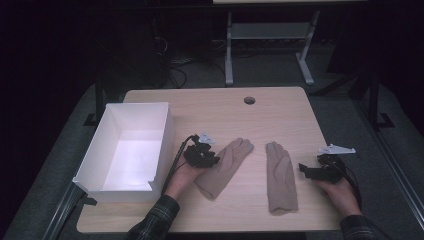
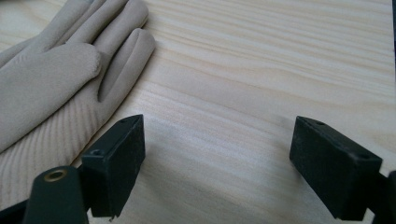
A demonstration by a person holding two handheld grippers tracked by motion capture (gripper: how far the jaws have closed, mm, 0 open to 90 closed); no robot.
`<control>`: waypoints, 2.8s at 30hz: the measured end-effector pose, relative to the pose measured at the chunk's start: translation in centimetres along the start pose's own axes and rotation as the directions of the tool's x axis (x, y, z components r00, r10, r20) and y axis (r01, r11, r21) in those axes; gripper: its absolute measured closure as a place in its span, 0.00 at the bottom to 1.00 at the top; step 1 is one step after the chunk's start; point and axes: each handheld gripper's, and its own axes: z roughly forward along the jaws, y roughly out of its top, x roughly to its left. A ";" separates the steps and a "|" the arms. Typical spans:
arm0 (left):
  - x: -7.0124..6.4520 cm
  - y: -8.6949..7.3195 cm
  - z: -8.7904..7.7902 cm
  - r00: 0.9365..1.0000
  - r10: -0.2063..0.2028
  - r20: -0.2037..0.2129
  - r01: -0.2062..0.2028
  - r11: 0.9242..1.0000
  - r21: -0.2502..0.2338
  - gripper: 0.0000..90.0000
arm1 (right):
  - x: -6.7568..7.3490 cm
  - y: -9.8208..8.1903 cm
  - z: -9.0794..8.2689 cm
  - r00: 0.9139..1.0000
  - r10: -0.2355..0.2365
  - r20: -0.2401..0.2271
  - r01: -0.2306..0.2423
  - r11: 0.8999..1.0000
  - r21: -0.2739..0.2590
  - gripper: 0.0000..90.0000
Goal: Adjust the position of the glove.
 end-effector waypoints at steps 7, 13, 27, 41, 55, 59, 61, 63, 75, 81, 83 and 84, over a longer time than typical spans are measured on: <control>0.3 -0.4 0.6 1.000 -0.011 0.007 0.011 1.000 0.004 0.70 | 0.0 0.0 0.0 1.000 -0.001 -0.002 0.001 1.000 0.001 0.20; 0.2 -0.4 0.7 0.999 -0.009 0.037 0.009 1.000 0.003 0.81 | 0.1 0.0 0.0 1.000 -0.007 -0.007 0.008 1.000 0.003 0.20; 0.5 -0.5 -0.5 0.992 -0.073 0.100 0.080 0.995 -0.066 0.95 | 1.7 0.7 -0.8 0.983 -0.092 -0.157 0.097 0.995 0.021 0.78; 0.8 -0.4 -1.0 0.989 -0.094 0.118 0.105 0.990 -0.095 0.95 | 4.1 -0.1 -2.3 0.928 -0.190 -0.319 0.218 0.975 0.054 1.00; 1.3 0.6 -0.3 0.986 -0.114 0.125 0.131 0.983 -0.131 0.95 | 6.9 1.1 -0.8 0.875 -0.238 -0.422 0.276 0.961 0.030 1.00; 1.0 1.2 0.3 0.983 -0.118 0.139 0.137 0.980 -0.141 0.95 | 7.5 1.4 -0.4 0.864 -0.249 -0.437 0.286 0.958 0.020 1.00; 0.7 1.5 0.4 0.983 -0.112 0.144 0.133 0.980 -0.146 0.95 | 7.6 1.5 -0.3 0.861 -0.257 -0.438 0.294 0.956 0.016 1.00; 0.3 1.8 0.5 0.983 -0.104 0.151 0.127 0.980 -0.151 0.95 | 7.9 1.6 -0.1 0.858 -0.258 -0.445 0.292 0.956 0.009 1.00; -1.4 3.3 1.0 0.981 -0.065 0.182 0.096 0.982 -0.164 0.95 | 9.1 2.3 0.7 0.845 -0.255 -0.469 0.291 0.957 0.003 1.00; -2.7 4.1 1.2 0.980 -0.030 0.198 0.065 0.983 -0.169 0.95 | 9.0 2.3 0.8 0.848 -0.239 -0.473 0.274 0.962 0.004 1.00; -3.1 4.4 1.2 0.979 -0.019 0.202 0.055 0.983 -0.174 0.95 | 9.2 2.4 0.9 0.852 -0.231 -0.471 0.266 0.964 0.009 1.00; -3.3 4.5 1.2 0.979 -0.014 0.203 0.051 0.983 -0.178 0.95 | 9.2 2.4 1.0 0.851 -0.234 -0.470 0.268 0.963 0.005 1.00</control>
